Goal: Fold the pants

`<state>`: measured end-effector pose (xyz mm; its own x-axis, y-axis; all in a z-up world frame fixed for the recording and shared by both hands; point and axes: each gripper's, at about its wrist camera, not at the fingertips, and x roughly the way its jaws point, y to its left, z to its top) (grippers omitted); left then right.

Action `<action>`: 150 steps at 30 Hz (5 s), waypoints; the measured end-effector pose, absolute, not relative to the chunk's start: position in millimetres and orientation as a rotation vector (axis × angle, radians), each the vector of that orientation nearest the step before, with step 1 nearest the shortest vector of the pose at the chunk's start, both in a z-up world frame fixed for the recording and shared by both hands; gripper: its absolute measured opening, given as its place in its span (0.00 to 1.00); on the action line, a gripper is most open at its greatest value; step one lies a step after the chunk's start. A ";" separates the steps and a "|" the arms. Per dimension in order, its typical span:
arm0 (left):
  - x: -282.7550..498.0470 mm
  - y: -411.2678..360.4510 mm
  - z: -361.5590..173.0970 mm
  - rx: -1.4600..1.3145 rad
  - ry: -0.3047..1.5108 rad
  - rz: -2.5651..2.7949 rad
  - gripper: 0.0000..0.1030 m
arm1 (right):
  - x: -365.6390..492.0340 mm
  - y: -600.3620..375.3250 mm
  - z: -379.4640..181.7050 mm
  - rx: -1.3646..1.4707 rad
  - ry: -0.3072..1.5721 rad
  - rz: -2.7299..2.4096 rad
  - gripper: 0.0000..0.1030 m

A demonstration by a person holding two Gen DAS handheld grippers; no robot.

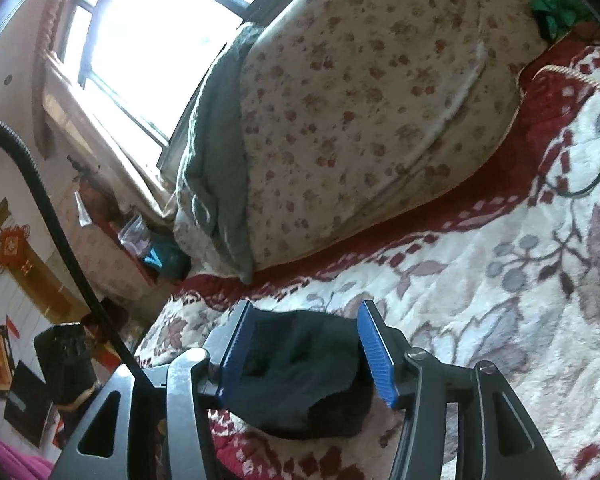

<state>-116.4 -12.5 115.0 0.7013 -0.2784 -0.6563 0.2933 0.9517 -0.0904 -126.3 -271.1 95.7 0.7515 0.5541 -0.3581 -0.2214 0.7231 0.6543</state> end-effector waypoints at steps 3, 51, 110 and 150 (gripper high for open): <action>-112.3 24.4 112.6 -0.028 0.730 -0.243 0.58 | -122.3 -266.3 88.1 0.622 0.600 0.443 0.53; -59.6 43.6 68.5 0.007 0.812 -0.086 0.58 | -81.4 -176.0 82.4 0.310 0.738 0.362 0.50; -24.6 66.7 19.8 -0.239 0.933 -0.279 0.77 | -51.8 -189.5 -5.5 0.517 0.909 0.529 0.84; -38.5 277.3 72.5 -0.342 0.856 0.053 0.27 | 30.5 49.8 29.4 0.408 0.907 0.799 0.42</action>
<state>-38.5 277.3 72.5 0.6575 -0.0902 -0.7481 -0.1824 0.9442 -0.2742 30.5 49.8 29.4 0.3630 0.7606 -0.5383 -0.4383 0.6492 0.6216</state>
